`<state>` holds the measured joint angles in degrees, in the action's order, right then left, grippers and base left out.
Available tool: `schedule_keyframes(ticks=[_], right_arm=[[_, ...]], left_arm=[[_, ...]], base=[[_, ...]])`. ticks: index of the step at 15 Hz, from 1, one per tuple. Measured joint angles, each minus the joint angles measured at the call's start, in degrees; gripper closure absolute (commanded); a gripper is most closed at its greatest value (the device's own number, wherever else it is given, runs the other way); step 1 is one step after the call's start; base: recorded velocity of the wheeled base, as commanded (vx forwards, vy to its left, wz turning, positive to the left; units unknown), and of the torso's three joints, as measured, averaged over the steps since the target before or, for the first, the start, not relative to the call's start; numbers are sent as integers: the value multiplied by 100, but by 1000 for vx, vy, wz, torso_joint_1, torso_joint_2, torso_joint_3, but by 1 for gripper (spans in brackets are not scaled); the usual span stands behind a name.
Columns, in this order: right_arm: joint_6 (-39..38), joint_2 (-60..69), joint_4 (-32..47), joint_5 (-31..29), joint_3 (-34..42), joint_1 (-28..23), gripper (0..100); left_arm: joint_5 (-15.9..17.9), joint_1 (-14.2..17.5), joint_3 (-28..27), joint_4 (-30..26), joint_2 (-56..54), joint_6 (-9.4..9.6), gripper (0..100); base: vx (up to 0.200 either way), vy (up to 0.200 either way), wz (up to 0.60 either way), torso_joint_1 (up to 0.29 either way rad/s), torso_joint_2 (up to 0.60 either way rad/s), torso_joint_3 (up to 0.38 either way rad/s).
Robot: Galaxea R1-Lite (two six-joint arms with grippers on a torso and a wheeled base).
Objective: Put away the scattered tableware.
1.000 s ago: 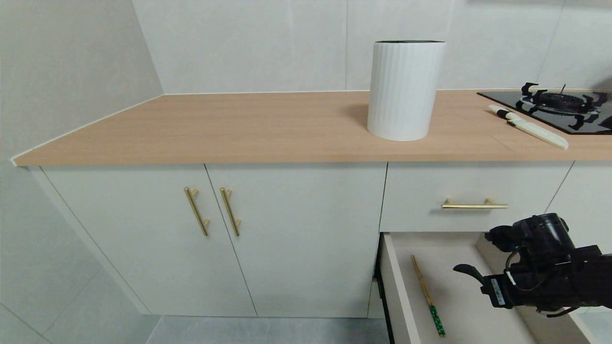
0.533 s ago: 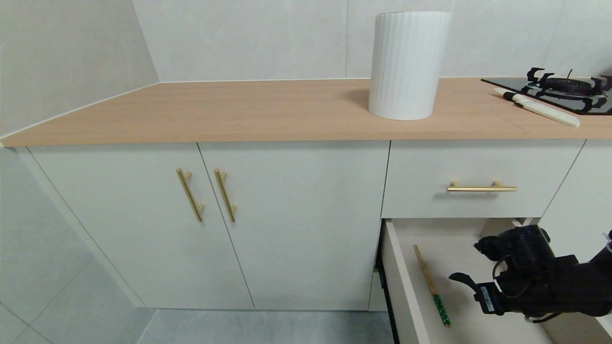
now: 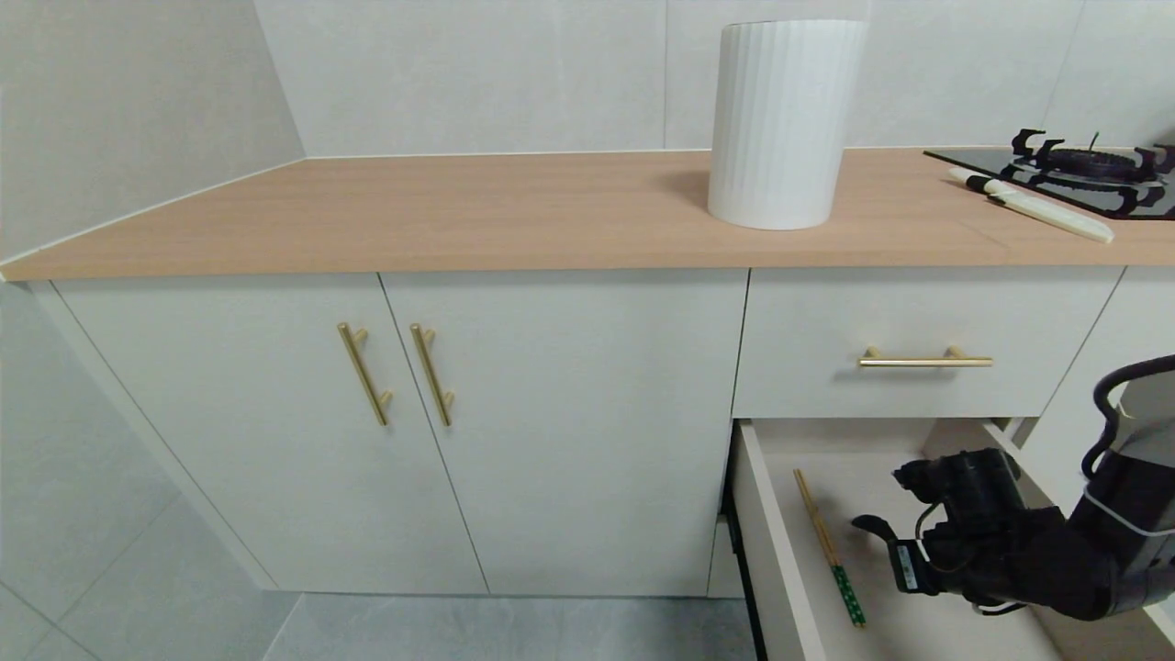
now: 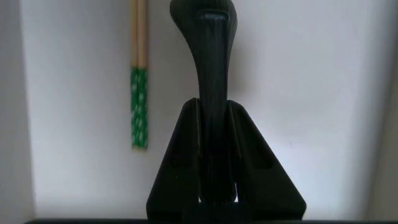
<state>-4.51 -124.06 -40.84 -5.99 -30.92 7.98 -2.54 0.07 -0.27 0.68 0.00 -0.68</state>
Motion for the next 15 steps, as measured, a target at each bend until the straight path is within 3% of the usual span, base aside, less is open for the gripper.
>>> schedule_keyframes(ticks=[4,10,11,15], right_arm=[[16,-501,-585,-158,-43,-79,100],[28,-745,-610,-169,-144,-201,100],[35,-766,-623,-167,-152,-201,0],[38,-800,-624,-167,-174,-204,0]], left_arm=[[0,0,0,0,0,0,0],[0,0,0,0,0,0,0],[0,0,0,0,0,0,0],[0,0,0,0,0,0,0]], base=[[0,0,0,0,0,0],[0,0,0,0,0,0],[0,0,0,0,0,0],[0,0,0,0,0,0]])
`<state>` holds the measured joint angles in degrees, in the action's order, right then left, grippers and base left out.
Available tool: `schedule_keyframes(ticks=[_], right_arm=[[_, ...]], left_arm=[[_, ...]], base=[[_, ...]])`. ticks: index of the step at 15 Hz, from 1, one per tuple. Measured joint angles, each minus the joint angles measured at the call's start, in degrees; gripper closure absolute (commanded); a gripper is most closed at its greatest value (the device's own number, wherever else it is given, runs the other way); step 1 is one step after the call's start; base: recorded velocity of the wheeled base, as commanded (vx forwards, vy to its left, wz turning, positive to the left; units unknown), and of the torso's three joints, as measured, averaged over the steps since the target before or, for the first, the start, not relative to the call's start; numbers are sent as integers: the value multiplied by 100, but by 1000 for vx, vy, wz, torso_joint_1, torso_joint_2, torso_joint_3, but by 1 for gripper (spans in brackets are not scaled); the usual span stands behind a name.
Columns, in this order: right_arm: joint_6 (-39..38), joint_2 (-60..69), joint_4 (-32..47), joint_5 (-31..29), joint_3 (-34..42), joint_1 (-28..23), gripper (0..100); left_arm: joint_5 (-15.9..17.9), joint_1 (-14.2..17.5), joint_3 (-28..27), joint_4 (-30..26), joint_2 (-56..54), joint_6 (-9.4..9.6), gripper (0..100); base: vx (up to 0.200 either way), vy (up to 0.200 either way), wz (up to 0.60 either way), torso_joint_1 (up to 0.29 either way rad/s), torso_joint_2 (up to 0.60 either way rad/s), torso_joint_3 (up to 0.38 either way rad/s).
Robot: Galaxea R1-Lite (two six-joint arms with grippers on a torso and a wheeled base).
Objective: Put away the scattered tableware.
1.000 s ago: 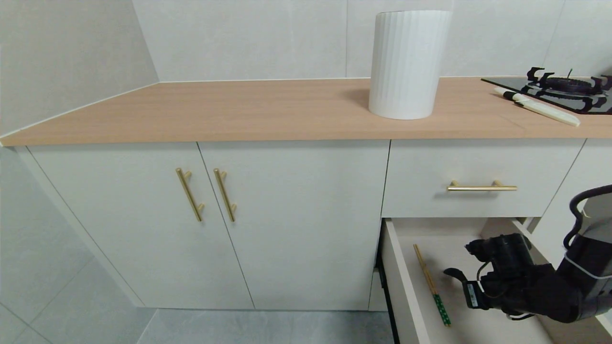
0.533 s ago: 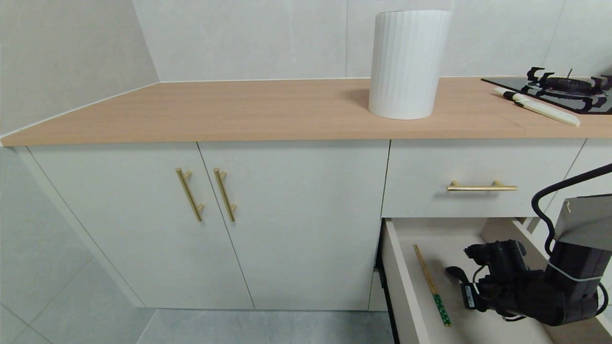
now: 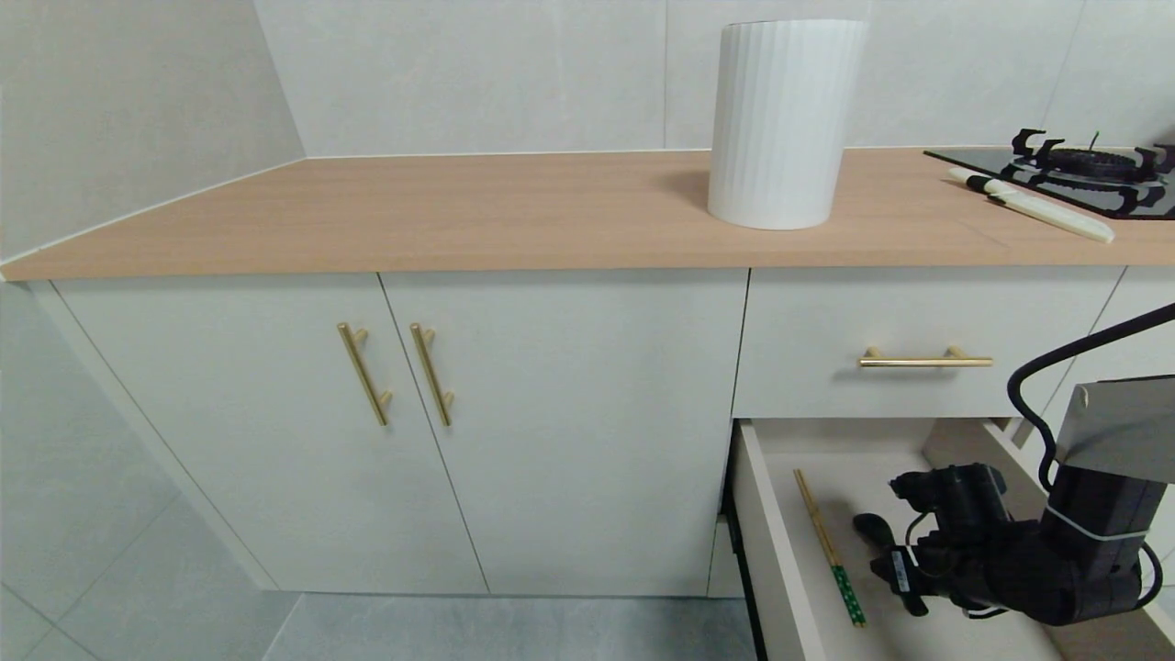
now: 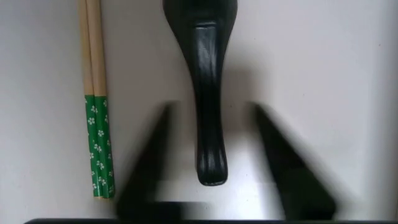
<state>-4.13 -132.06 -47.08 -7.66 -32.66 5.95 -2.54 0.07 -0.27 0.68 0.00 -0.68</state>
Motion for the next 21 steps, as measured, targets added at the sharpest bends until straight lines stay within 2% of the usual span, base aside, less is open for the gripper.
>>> schedule_keyframes(ticks=[6,11,14,19,21], right_arm=[[-2,406,17,2,199,24,0],[28,1768,362,-11,761,258,0],[-43,3010,1413,-37,855,477,0],[-106,5177,4153,-41,722,618,0],[-243,5855,4665,2,780,634,0]], left_arm=[[0,0,0,0,0,2,0],[0,0,0,0,0,2,0],[0,0,0,0,0,0,0],[-4,0,0,0,0,30,0],[-6,0,6,0,0,11,0]], base=[[0,0,0,0,0,0],[0,0,0,0,0,0],[0,0,0,0,0,0],[0,0,0,0,0,0],[0,0,0,0,0,0]])
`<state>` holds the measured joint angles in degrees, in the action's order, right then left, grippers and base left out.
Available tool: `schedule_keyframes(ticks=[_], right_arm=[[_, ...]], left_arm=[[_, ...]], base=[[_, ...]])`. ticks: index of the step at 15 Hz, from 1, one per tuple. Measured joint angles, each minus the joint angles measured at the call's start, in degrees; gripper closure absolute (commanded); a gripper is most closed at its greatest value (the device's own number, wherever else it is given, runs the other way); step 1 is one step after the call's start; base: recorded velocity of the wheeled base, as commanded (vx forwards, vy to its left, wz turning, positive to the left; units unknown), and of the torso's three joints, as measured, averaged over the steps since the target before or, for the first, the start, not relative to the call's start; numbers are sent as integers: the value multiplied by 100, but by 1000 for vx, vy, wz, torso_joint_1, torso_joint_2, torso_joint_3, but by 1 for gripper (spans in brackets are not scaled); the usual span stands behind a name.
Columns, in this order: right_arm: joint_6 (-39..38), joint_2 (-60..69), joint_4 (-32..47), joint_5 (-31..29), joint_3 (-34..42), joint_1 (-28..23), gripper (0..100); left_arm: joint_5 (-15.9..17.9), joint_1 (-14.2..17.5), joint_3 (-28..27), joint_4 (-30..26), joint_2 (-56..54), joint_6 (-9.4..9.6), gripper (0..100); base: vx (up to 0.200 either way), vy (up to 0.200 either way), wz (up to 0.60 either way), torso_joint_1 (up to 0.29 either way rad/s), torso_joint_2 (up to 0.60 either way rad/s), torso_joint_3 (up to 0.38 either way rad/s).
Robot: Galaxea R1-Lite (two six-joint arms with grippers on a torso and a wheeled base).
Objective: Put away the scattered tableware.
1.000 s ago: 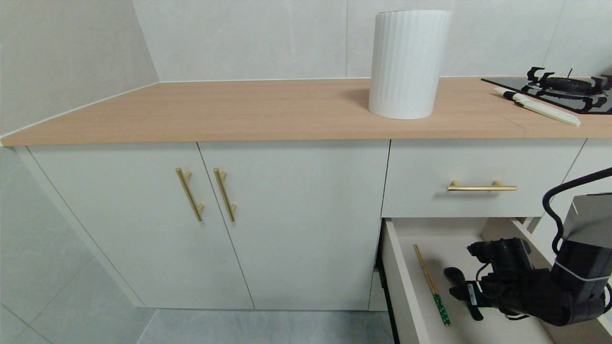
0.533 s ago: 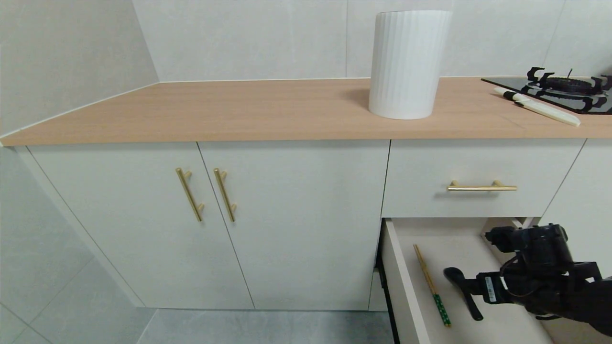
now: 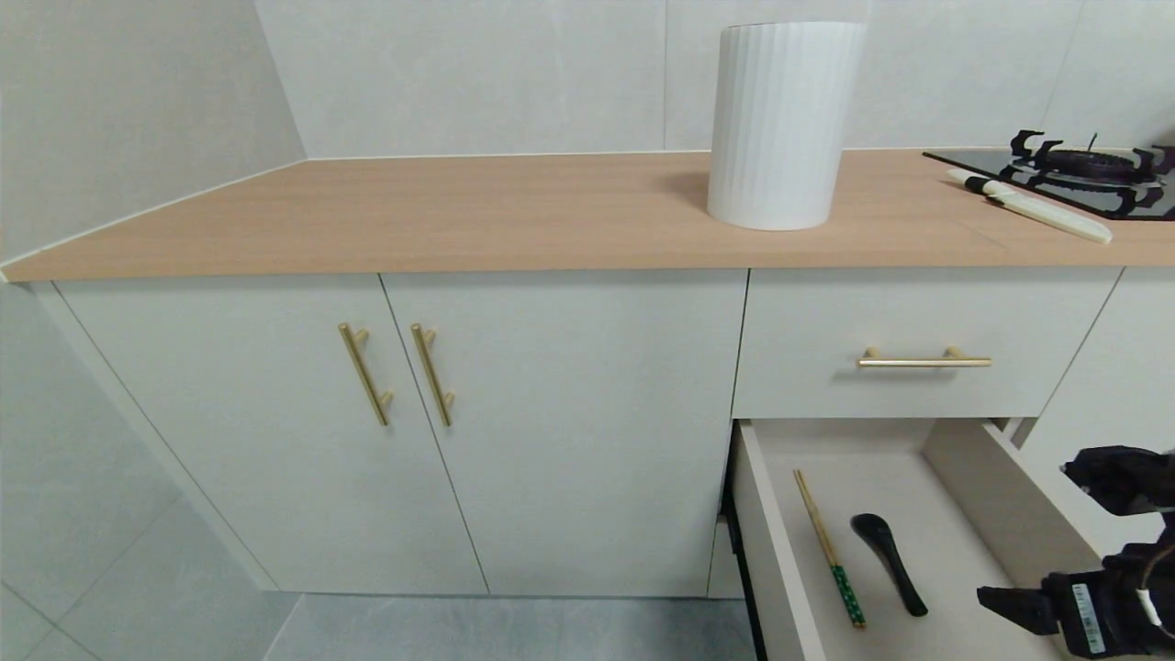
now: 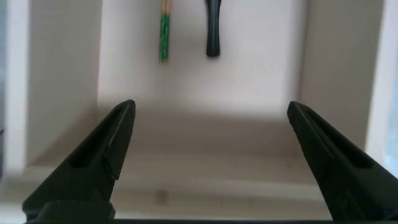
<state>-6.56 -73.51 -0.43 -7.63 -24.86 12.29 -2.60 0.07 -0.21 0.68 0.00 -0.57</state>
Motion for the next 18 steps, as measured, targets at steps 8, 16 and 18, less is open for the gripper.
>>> schedule_keyframes(ticks=[8,16,18], right_arm=[[-57,1034,300,96,706,9,0],[-33,1298,1536,411,702,11,0],[-57,1058,1501,521,708,11,0]], left_arm=[[2,0,-6,10,0,-18,0],[0,0,-4,7,0,-21,0],[2,0,-4,10,0,-18,0]], base=[[-125,0,0,0,1,2],[0,0,0,0,0,0],[0,0,0,0,0,0]])
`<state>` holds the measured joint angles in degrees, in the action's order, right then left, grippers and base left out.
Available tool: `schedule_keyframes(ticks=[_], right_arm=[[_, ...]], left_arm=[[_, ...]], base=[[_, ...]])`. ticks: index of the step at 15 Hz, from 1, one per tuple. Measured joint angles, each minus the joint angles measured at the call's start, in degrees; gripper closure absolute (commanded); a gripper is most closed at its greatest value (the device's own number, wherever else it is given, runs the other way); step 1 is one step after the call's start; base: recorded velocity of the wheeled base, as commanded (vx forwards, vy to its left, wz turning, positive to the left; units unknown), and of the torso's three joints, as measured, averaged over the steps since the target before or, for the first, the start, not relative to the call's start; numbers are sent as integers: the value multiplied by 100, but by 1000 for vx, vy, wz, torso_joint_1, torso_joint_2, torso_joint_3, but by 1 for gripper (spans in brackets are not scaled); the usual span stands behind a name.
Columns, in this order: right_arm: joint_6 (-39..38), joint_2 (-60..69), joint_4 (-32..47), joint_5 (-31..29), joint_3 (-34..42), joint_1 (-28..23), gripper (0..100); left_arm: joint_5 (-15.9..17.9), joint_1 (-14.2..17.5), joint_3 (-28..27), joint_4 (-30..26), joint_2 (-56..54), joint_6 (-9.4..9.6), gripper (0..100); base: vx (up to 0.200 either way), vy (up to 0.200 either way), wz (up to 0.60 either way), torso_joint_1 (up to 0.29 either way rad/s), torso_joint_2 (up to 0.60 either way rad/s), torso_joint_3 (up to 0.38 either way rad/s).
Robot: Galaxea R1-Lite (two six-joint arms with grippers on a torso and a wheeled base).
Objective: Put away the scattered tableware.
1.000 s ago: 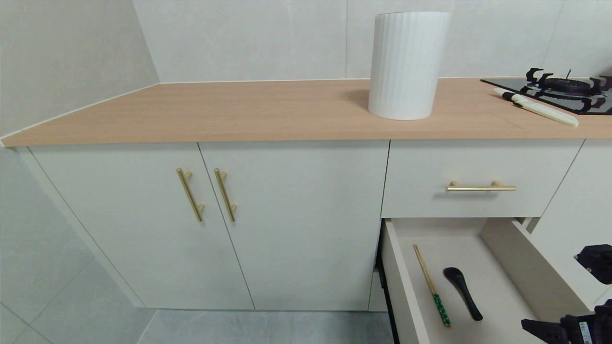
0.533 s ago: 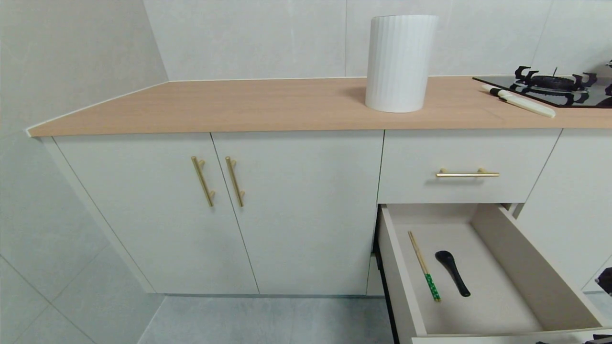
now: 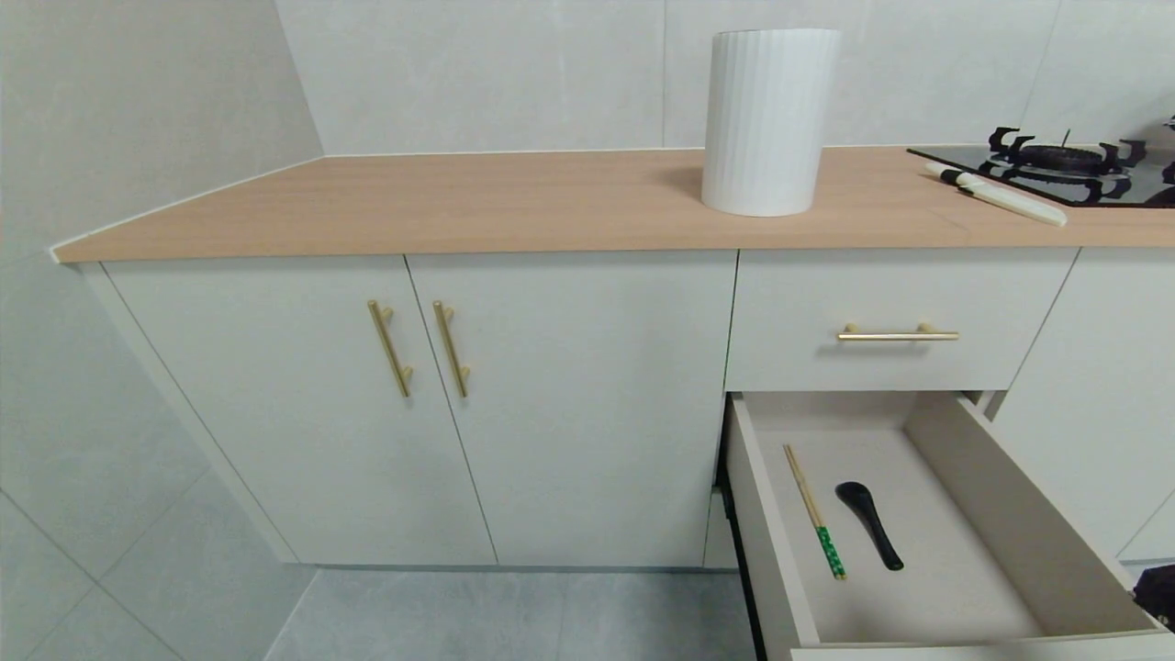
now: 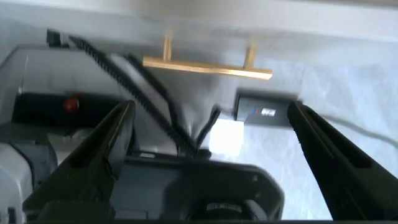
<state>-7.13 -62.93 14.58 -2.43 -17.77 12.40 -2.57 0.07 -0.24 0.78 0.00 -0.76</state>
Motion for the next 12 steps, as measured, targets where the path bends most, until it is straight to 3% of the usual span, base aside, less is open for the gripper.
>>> schedule_keyframes(ticks=[5,12], right_arm=[[-28,-1342,-1180,108,37,-35,0],[-34,-2169,-1696,79,35,-52,0]], left_arm=[[-2,0,0,-2,0,0,0],[-2,0,0,0,0,-2,0]], base=[[0,0,0,0,0,0],[0,0,0,0,0,0]])
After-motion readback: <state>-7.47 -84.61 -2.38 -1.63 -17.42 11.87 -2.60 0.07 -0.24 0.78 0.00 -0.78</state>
